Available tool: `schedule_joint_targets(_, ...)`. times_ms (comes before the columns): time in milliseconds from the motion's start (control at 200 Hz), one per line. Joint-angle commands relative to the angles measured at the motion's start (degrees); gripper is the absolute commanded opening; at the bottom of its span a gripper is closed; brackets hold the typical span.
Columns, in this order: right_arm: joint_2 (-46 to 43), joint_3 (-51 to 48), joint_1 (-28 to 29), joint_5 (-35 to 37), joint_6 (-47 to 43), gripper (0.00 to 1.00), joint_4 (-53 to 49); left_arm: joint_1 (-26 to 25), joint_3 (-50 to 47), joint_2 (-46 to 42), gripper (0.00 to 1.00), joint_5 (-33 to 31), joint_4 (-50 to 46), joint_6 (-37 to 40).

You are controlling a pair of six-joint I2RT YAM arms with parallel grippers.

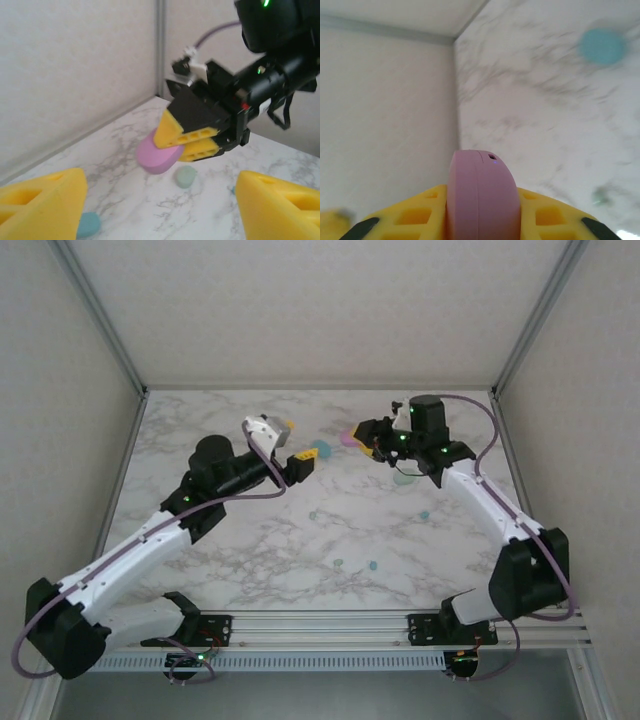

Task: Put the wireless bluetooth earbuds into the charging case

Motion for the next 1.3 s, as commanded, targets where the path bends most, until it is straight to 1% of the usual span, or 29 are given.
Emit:
schedule_joint_targets(0,9.22,-0.06,-1.72,3.85,-4.08,0.10,-1.41,0.32,-0.26,-4.35,0.90,-10.37,-1.81,-3.52)
schedule_joint_targets(60,14.30,3.34,-1.75,3.48,-7.06,0.11,-3.40,0.77,0.51,-5.73,0.95,-13.95,-4.29,-6.45)
schedule_joint_targets(130,18.98,6.94,-1.74,4.15,-9.71,0.11,-6.23,1.42,1.93,-6.83,1.00,-16.32,-8.34,-9.14)
schedule_joint_targets(280,25.77,12.75,-2.00,4.98,-13.08,0.12,-8.62,2.68,5.09,-7.26,1.00,-19.07,-16.24,-13.20)
schedule_joint_targets(350,29.12,15.39,-2.28,5.11,-14.22,0.12,-9.92,3.05,6.31,-6.85,1.00,-22.17,-19.28,-16.14)
schedule_joint_targets(400,31.26,16.80,-2.60,4.67,-14.22,0.12,-10.16,3.40,7.20,-6.48,1.00,-21.57,-21.69,-16.16)
schedule_joint_targets(455,33.20,17.75,-2.81,3.47,-14.21,0.13,-9.49,3.44,7.93,-6.25,1.00,-20.19,-22.71,-15.26)
schedule_joint_targets(541,35.20,19.07,-2.90,3.52,-14.20,0.14,-9.70,3.50,8.57,-6.38,1.00,-19.46,-23.73,-14.91)
schedule_joint_targets(816,38.47,20.00,-3.26,4.34,-15.67,0.18,-11.56,3.50,8.43,-6.83,1.00,-18.79,-24.04,-13.82)
schedule_joint_targets(911,39.04,19.84,-3.38,4.35,-16.34,0.22,-12.62,3.50,8.33,-6.49,1.00,-18.74,-23.63,-13.69)
schedule_joint_targets(1096,37.04,19.47,-3.44,6.78,-19.05,0.27,-16.03,3.50,8.50,-5.81,1.00,-18.79,-23.16,-13.80)
schedule_joint_targets(1131,36.59,19.53,-3.45,7.60,-19.44,0.29,-16.81,3.50,8.50,-5.77,1.00,-18.70,-23.19,-13.80)
schedule_joint_targets(1196,35.69,19.86,-3.44,9.16,-20.79,0.37,-18.32,3.49,8.33,-5.76,1.00,-18.72,-23.01,-13.80)
schedule_joint_targets(1296,35.18,20.86,-3.47,10.65,-22.19,0.44,-20.40,3.50,8.25,-5.72,1.00,-19.37,-22.69,-14.05)
